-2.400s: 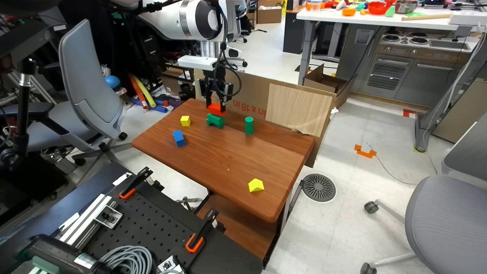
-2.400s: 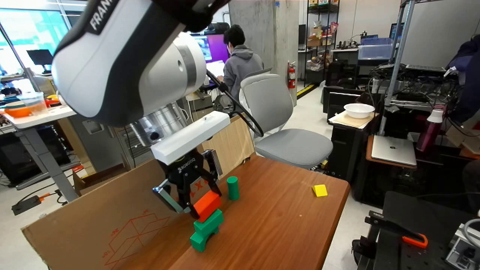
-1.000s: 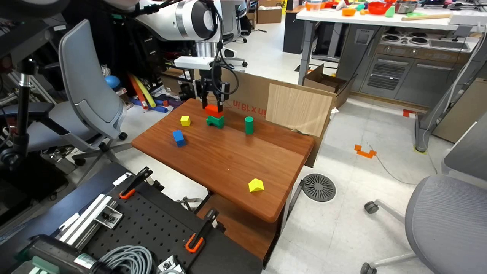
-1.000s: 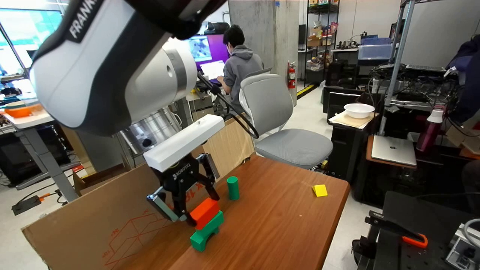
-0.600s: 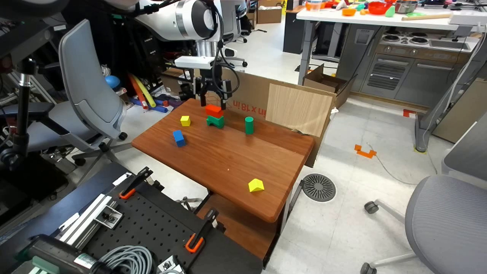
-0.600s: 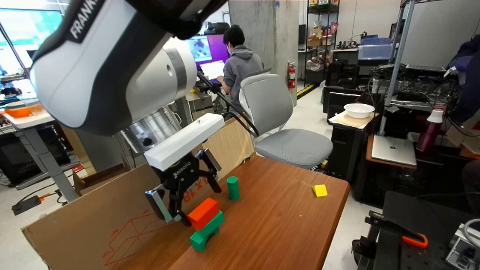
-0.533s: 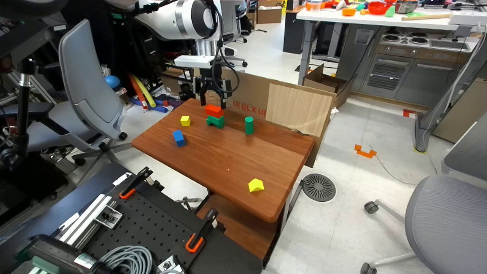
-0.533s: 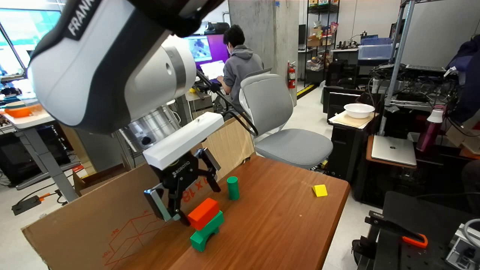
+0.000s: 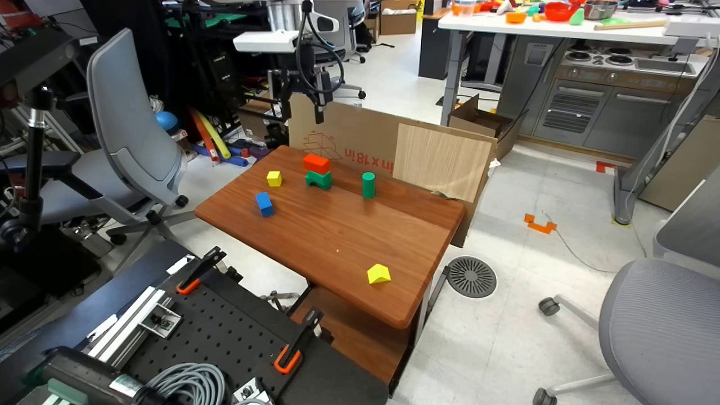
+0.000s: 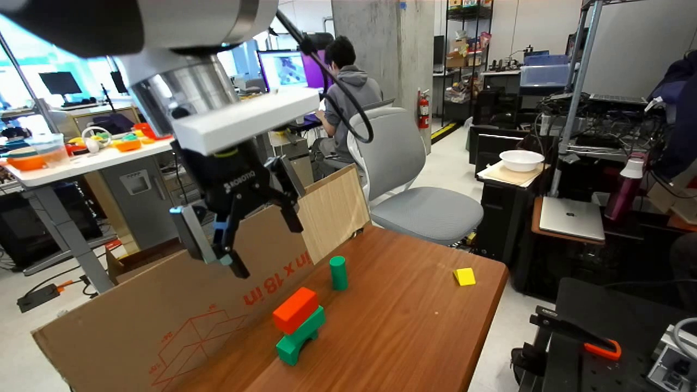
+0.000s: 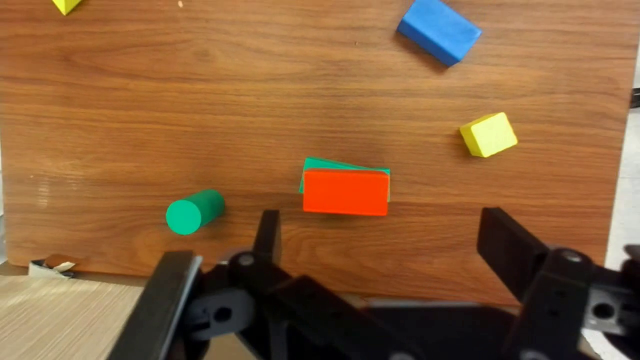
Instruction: Put the orange block on the left green block
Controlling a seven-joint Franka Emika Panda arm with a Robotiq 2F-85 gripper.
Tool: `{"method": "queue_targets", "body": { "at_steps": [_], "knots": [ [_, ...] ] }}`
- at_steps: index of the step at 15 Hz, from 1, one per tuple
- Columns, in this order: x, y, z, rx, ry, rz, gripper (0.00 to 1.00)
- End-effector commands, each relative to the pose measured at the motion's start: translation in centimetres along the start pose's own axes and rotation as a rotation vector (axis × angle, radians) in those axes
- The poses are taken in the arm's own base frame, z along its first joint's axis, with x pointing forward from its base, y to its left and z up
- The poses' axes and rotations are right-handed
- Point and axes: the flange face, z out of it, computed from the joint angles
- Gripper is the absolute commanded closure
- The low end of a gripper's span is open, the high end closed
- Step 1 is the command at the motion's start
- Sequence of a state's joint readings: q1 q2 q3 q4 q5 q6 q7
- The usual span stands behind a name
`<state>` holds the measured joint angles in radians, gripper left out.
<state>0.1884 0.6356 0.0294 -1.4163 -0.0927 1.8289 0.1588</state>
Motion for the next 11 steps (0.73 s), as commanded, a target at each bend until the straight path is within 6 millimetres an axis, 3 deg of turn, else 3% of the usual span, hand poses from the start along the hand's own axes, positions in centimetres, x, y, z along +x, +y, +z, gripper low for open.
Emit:
{"method": "queue_targets", "body": {
  "at_steps": [1, 4, 6, 7, 9, 11],
  "knots": [
    [-5.2, 1.7, -3.4, 0.048, 0.037, 0.054, 0.0],
    [-8.5, 3.7, -5.3, 0.055, 0.083, 0.107, 0.0],
    [-11.5, 4.7, -5.0, 0.077, 0.038, 0.117, 0.0],
    [-7.8, 3.8, -5.3, 0.046, 0.047, 0.095, 0.0],
    [-10.0, 4.7, -5.1, 0.053, 0.029, 0.11, 0.0],
    [-10.8, 4.8, -5.0, 0.053, 0.022, 0.11, 0.0]
  ]
}}
